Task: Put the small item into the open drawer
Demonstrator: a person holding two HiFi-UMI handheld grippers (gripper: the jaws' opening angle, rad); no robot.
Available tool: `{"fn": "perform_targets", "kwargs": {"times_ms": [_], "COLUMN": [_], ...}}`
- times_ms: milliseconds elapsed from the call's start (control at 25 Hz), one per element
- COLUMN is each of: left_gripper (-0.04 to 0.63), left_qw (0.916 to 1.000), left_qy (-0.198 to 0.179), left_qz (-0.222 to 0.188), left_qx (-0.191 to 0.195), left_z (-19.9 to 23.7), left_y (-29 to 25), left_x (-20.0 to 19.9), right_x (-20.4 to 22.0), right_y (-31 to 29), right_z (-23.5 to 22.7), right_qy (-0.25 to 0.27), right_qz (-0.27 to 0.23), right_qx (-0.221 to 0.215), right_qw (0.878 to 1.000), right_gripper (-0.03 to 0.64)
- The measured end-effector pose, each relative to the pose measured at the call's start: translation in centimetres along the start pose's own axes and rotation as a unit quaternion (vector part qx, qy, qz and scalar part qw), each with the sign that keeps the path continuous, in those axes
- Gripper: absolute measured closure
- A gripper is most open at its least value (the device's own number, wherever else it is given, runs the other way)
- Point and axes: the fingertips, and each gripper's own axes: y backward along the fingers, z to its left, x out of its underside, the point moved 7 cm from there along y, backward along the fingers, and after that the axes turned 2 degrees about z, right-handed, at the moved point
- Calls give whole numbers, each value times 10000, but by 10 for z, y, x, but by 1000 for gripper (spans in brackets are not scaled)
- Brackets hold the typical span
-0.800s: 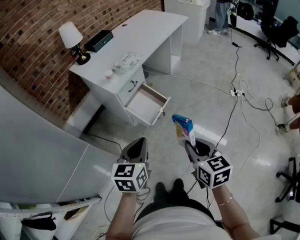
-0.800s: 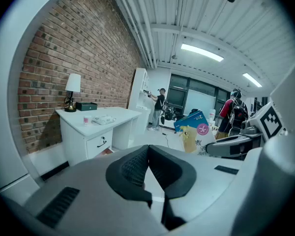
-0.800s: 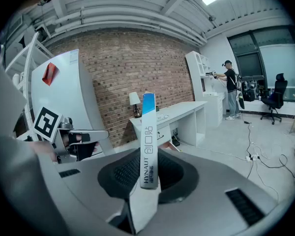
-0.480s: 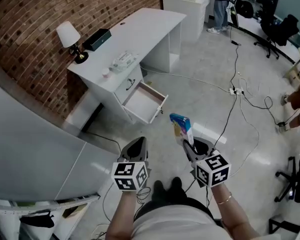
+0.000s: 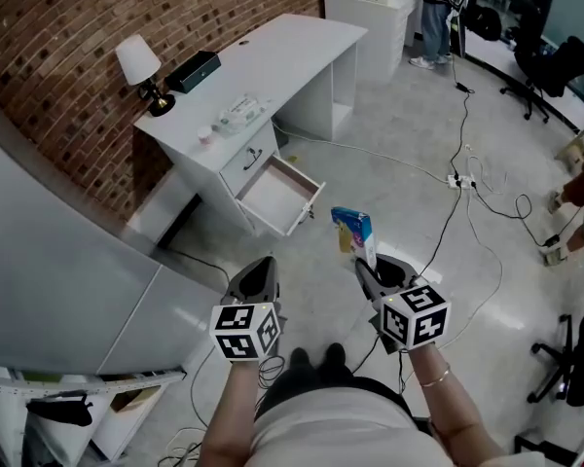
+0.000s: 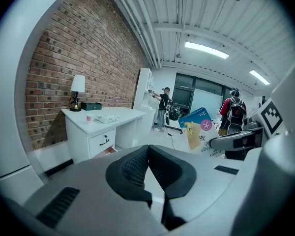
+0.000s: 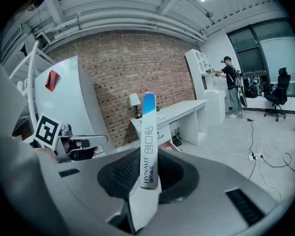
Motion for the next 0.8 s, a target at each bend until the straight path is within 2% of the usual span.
{"fn": "perform_targets", "kwargs": {"times_ms": [520,800], "left_gripper": [574,574], "left_qw": [9993,9976], "left_qy": [78,202], "left_qz": [83,265], "left_qx": [-365,-610], "left_z": [-9,24], "left_y": [0,-21], "left_x": [9,11], "right_x": [1,-3], "right_y": [-1,-43], "right_z": [-16,-19], "right_qy": [119,93], "right_qz": [153,358], "right_qx": [-187,-349], "right_qw": [9996,9987], "right_gripper": [529,529]}}
